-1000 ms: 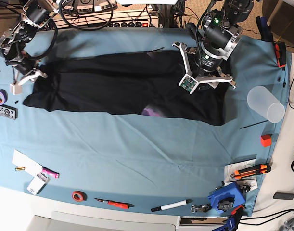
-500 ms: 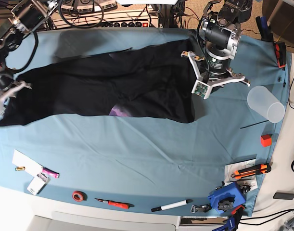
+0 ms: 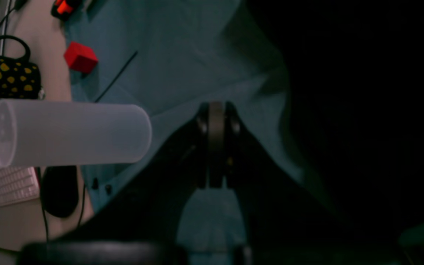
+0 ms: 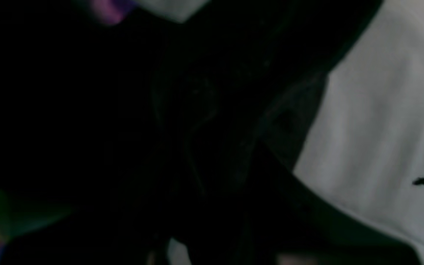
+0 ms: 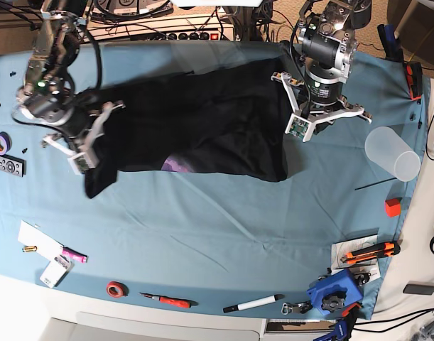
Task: Layout the t-shirt on the table in an organized manner, then fold the t-shirt properly
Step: 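Fold the strip end over toward the left gripper with the right gripper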
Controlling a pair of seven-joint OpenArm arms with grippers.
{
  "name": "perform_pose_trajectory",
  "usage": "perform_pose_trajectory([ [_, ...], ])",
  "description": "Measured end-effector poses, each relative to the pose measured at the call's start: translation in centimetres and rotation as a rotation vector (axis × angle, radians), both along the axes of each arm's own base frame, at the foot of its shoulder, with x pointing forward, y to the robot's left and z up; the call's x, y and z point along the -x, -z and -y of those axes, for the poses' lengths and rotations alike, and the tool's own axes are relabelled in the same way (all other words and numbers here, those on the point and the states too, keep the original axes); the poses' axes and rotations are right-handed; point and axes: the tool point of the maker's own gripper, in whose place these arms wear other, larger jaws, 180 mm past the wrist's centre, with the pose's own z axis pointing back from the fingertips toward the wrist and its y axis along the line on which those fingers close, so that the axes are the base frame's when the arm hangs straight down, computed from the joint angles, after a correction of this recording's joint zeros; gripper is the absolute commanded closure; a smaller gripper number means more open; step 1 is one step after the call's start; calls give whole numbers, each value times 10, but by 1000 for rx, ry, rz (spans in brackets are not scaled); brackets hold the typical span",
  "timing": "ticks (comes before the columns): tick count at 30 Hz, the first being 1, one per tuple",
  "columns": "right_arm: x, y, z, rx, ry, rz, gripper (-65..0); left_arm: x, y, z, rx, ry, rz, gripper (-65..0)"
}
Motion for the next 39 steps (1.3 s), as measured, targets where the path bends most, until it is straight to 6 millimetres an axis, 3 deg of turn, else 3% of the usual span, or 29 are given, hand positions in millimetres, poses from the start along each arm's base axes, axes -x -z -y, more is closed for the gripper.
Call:
perform_pose_trajectory([
  [4,5,14,-23,43,-89,-51,-7,0,0,0,-1,0,1,0],
  [5,7,16,-30,39,-111,-57,-78,0,0,0,-1,0,0,0],
  [7,9,20,-44,30,-155,-69,-203,0,0,0,-3,4,-1,-79],
  [8,10,21,-50,26,-175,-72,-234,0,0,1,-4,7,-2,-121],
  [11,15,26,-68,12,-232,-87,-238,0,0,0,-4,7,-2,-206],
  [15,21,23,-89,-95,-252,-107,-238,-5,-7,-7,-56,-5,46,-211],
  [18,17,6,-91,-99,-259,-54,-238,-7,-12,-14,-61,-53,78,-211],
  [23,8,-30,-84,-78,-241,75,-238,-9,-15,-16,-43,-81,92,-211],
  [27,14,-21,-74,-42,-208,35,-238,-8,-13,-13,-28,-73,81,-211],
  [29,19,-15,-68,-32,-168,13,-238,-8,-12,-11,-15,-73,76,-247],
  [32,4,-23,-42,33,-44,73,-238,-6,-6,15,109,-6,38,-348],
  [35,-3,-34,-12,63,72,118,-238,-1,-6,59,290,71,-8,-357],
  [39,-1,-46,33,104,213,144,-238,-6,-14,77,384,38,7,-357],
])
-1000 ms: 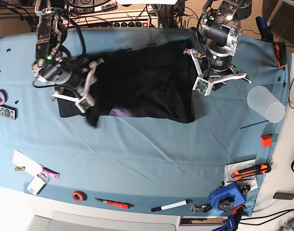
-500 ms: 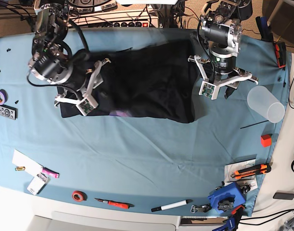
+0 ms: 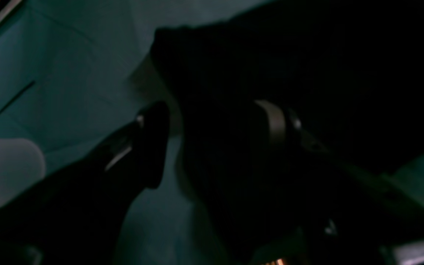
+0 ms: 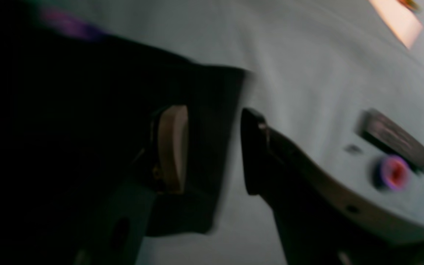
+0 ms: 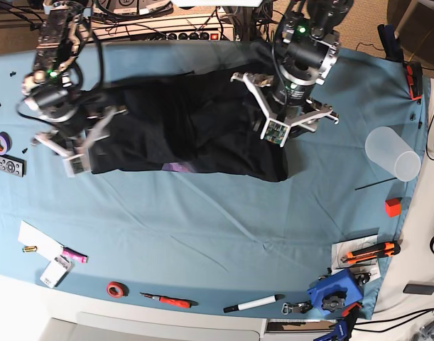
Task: Layout the t-shirt on the table in an organized manner, then fold the t-shirt properly
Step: 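Fold the strip end over toward the left gripper with the right gripper, then move the left gripper to the shirt's end and grasp it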
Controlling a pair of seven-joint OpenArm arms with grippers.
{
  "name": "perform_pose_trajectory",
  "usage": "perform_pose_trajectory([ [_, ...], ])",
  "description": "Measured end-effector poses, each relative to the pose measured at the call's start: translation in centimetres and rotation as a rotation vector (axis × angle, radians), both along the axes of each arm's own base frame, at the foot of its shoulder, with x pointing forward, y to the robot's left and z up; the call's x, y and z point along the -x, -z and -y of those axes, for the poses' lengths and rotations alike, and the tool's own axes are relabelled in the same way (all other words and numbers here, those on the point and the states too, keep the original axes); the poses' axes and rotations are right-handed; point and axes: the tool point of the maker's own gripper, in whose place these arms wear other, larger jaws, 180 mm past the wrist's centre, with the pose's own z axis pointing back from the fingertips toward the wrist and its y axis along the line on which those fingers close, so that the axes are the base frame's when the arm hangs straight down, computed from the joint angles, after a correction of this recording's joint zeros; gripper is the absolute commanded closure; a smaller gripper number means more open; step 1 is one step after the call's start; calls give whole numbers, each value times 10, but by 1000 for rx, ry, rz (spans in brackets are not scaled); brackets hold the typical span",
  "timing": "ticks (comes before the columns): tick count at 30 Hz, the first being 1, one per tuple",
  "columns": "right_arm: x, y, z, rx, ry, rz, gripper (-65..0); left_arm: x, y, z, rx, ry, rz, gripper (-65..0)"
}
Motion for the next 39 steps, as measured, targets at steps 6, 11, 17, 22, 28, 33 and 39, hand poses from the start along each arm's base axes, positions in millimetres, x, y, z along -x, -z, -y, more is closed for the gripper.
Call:
perform_pose_trajectory([
  [6,13,-21,60,33,196,55,-238,-3,35,13,40,-11,-101,-356],
  [11,25,-32,90,51,299,82,-238,-15,70,-1,65,-99,-205,-357],
  [17,34,-26,94,55,306,52,-238,-27,92,-10,292,-102,-321,-357],
  [22,37,-24,94,59,304,39,-238,-26,104,-19,414,-107,-382,-357],
  [28,37,-24,94,59,304,38,-238,-9,96,16,588,16,-464,-351],
  [33,37,-24,94,58,304,38,-238,-7,86,40,668,59,-466,-249],
  [39,37,-24,94,59,304,39,-238,-11,97,23,578,11,-458,0],
])
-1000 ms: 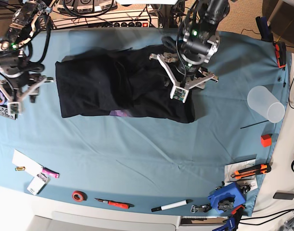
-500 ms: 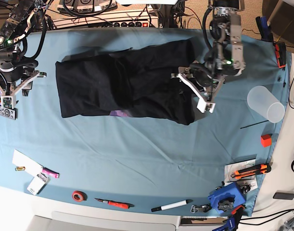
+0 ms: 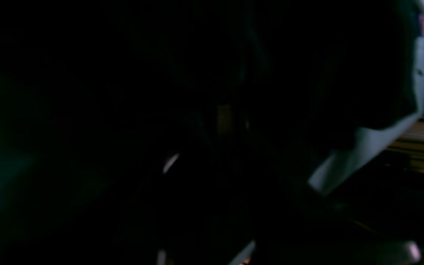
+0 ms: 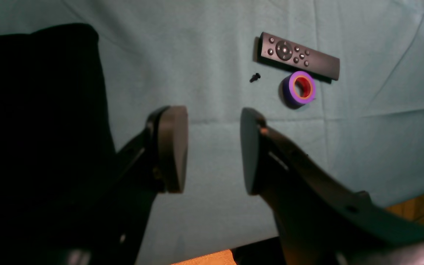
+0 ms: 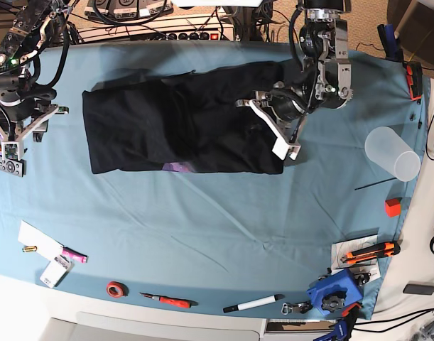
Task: Layout the t-shirt on the table in an organized manner, then fold the t-shirt properly
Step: 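Move the left gripper to the shirt's end and grasp it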
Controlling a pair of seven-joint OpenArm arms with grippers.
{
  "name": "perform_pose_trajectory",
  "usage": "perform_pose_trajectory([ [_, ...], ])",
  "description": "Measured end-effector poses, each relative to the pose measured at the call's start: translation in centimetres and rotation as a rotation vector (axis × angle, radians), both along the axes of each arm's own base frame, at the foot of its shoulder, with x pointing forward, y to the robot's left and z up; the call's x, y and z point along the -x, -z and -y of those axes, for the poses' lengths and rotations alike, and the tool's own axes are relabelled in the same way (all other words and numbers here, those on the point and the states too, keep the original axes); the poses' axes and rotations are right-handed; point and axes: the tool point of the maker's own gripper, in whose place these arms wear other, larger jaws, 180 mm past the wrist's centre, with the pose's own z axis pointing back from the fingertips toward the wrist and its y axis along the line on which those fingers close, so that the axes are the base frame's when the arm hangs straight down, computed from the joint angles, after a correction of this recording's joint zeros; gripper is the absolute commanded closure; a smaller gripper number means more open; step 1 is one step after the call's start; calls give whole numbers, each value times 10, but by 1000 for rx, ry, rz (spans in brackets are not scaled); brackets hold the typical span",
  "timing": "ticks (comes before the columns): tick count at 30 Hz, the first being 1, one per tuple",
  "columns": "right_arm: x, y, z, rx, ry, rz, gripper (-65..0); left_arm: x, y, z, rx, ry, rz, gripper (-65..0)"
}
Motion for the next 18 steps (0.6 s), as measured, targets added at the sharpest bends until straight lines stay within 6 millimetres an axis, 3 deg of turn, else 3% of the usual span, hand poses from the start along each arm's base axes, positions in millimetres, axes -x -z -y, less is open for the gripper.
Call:
perform_pose_trajectory([
  [4,-2,-2,-1,2,-7,18,-238,-8,3,-22,-93,18,28,0],
  [11,-5,-5,-1,4,-15,37,-238,-45,-7,-114,-386,15,129,0],
  [14,-8,-8,-2,2,-18,59,-238,-50,-13,-143,-469,26,132,0],
  [16,-10,-8,-6,-25,-29,78,-238,-45,-20,-145,-485,93,139,0],
  [18,-14,-10,-11,-39,-45,98,-238,-44,-39,-135,-466,138,205,0],
])
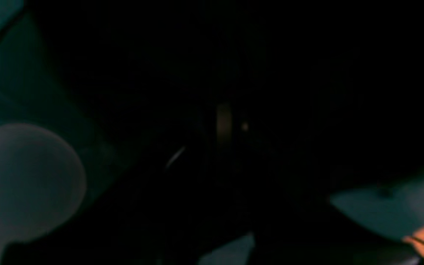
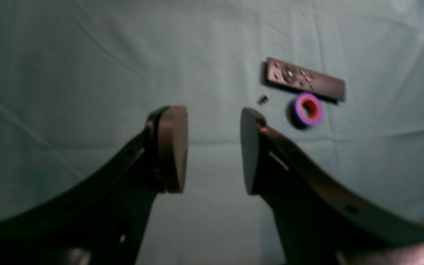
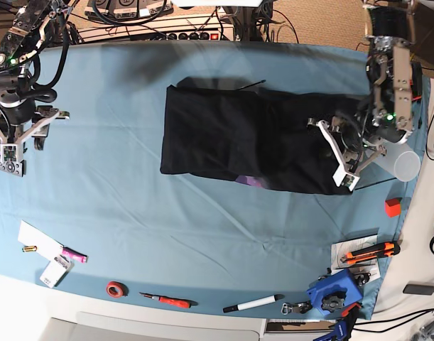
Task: Layout the t-shirt on the table in an organized manner, then fold the t-shirt properly
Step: 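Move the left gripper to the shirt's end and grasp it, then lift the shirt end with the left gripper and fold it over the bundle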
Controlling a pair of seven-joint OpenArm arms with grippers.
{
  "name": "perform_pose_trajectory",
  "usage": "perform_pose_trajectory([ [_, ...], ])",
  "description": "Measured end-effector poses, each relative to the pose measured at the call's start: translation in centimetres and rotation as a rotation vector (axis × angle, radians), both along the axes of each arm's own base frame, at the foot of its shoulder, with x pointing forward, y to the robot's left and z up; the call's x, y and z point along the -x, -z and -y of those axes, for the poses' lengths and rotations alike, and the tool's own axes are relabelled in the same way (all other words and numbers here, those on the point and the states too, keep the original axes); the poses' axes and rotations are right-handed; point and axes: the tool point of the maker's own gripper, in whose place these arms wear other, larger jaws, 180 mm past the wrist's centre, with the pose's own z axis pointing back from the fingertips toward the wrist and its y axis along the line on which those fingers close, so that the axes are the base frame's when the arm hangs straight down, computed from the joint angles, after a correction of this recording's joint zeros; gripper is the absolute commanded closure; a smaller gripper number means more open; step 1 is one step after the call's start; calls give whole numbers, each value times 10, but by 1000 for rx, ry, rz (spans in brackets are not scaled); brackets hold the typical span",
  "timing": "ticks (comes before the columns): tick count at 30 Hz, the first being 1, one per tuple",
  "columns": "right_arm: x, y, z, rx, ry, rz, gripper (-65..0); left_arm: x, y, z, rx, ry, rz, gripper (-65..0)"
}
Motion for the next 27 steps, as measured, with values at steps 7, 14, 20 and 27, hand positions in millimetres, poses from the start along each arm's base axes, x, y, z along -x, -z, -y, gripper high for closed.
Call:
perform_pose_trajectory([
  [7,0,9,-12,-52,-1,8,-238,15,-73,43,64,98,256,0],
  [14,1,12,-15,-68,2,8,-238,42,-73,119,116,272,281,0],
  [20,1,12,-15,-68,3,7,-238,29,-83,151,1,253,384,0],
  [27,1,12,-15,-68,3,8,-238,37,-74,214,11,370,394,0],
])
